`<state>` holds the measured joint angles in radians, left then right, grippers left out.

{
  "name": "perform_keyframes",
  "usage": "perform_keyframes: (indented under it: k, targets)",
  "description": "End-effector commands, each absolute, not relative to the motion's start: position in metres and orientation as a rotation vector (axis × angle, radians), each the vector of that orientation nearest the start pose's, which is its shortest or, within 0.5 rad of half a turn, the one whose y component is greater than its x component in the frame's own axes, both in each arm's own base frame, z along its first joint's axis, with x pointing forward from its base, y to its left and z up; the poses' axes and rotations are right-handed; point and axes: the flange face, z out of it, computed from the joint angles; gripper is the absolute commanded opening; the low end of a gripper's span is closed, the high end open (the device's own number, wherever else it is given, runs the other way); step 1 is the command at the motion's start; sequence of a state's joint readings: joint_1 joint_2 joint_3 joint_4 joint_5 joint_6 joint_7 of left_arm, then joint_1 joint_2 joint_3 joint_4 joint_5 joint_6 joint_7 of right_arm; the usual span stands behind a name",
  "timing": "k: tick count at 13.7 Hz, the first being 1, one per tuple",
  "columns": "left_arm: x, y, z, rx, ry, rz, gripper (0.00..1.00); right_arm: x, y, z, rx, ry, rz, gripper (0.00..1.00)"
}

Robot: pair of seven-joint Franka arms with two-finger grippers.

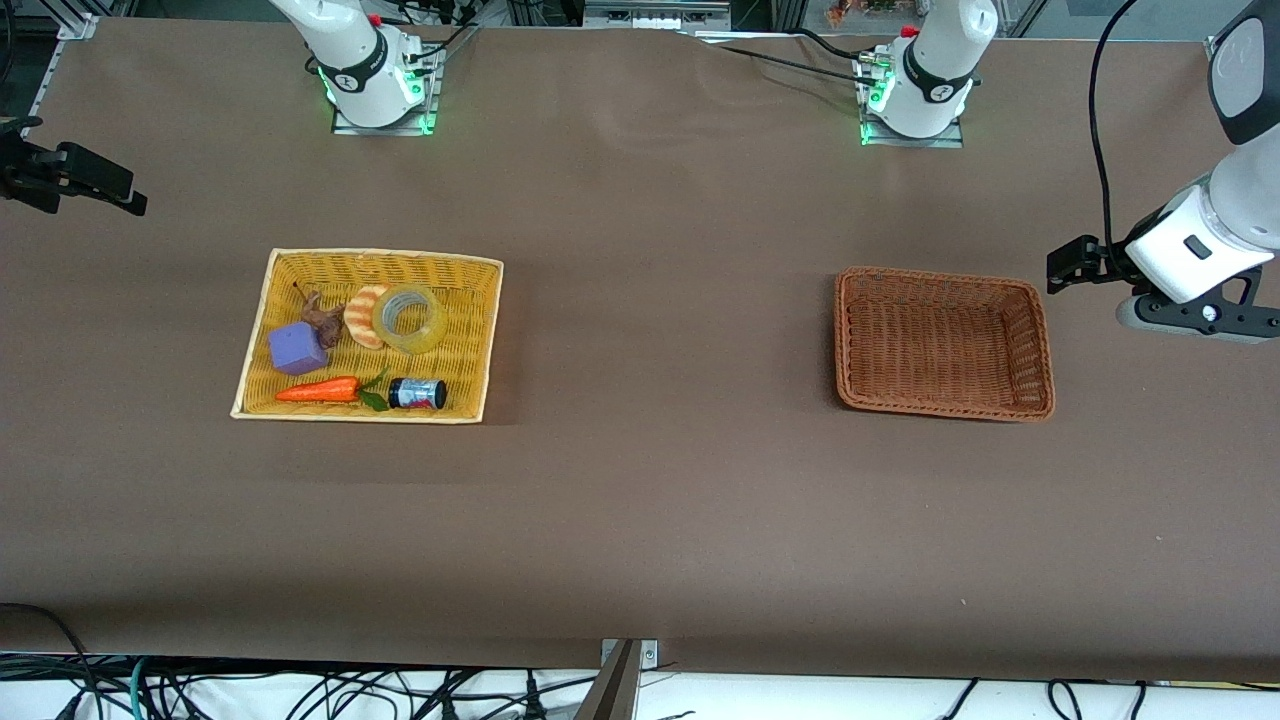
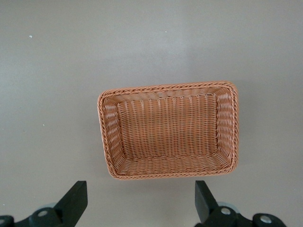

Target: Transfer tape with both arms

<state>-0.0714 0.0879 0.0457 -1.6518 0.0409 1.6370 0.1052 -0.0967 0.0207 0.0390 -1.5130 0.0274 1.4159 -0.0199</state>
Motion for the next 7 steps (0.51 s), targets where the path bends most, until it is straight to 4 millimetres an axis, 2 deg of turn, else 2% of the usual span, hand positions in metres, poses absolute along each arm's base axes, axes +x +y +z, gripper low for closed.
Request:
perform_keyframes:
  k: [1, 7]
  targets:
    - [0.5811, -0.0089, 0.5465, -3.068, 0.238, 0.165, 1.0, 0.5461, -0.0302, 0.629, -3.113, 0.05, 0.178, 1.0]
    - [0.5811, -0.0089, 0.5465, -3.068, 0.238, 0.165, 1.0, 0.5467, -0.0301, 0.6301, -3.111, 0.049, 0.182, 1.0]
